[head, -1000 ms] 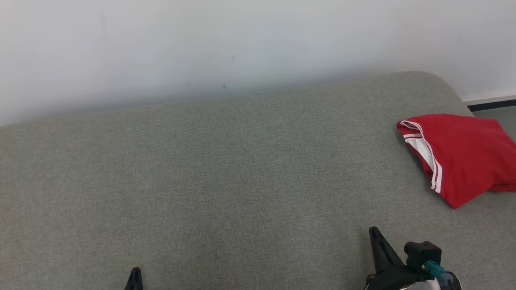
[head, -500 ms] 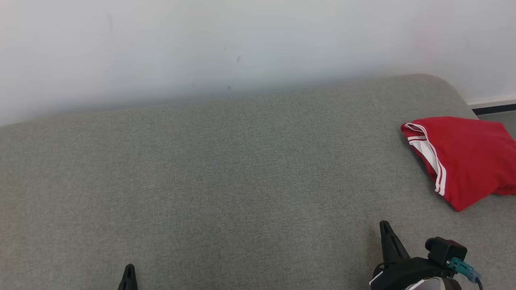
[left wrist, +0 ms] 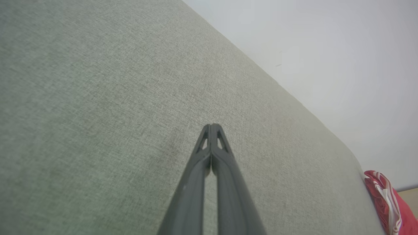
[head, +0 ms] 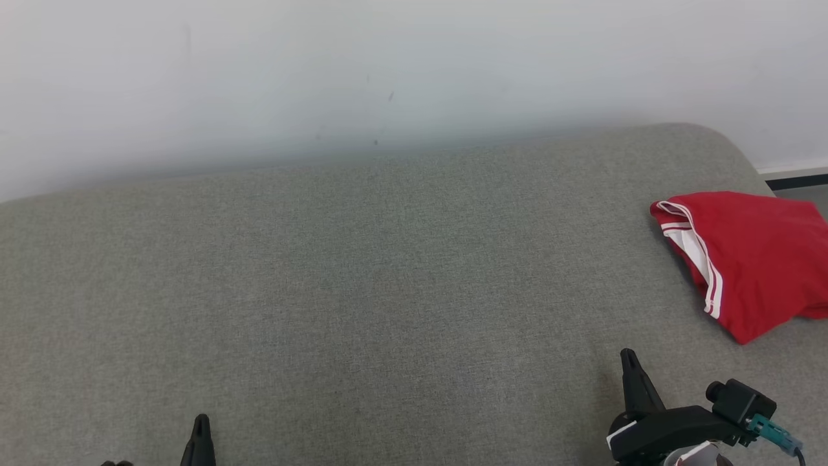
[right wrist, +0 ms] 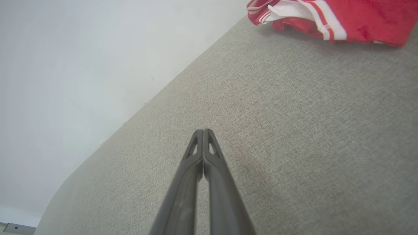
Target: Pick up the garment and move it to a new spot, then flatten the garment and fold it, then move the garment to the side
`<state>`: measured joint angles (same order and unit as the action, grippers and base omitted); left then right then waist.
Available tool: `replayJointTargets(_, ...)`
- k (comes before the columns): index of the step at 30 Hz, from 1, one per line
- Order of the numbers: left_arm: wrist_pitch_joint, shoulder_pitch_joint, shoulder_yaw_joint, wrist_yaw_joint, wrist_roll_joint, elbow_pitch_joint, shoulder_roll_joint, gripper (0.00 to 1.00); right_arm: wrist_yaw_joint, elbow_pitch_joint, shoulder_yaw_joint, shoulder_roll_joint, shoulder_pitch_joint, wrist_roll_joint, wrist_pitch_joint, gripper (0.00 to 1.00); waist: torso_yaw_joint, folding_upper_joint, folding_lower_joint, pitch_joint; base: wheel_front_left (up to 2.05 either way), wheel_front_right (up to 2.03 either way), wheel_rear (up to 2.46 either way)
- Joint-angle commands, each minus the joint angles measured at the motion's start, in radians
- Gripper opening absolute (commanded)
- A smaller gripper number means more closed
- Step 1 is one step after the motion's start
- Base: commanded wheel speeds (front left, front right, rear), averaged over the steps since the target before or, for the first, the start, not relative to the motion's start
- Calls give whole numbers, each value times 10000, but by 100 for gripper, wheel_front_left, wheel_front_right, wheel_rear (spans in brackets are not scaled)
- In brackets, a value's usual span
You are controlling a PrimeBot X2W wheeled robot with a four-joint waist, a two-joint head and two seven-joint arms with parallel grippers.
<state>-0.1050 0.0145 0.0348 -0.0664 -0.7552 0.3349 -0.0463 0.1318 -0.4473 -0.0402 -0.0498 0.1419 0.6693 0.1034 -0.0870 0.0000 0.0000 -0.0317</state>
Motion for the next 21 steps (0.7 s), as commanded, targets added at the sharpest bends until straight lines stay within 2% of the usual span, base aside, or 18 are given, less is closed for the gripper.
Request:
replayJointTargets(1, 57, 255, 56, -50, -365, -191, -27, 0, -6, 208, -41, -2, 56, 374, -78, 0, 14, 0, 0, 6, 0, 0, 0)
replayJointTargets(21, 677, 480, 275, -228, -2725, -397, -36, 0, -9, 744, -248, -4, -59, 2975, -686, 0, 198, 0, 0, 68, 0, 0, 0)
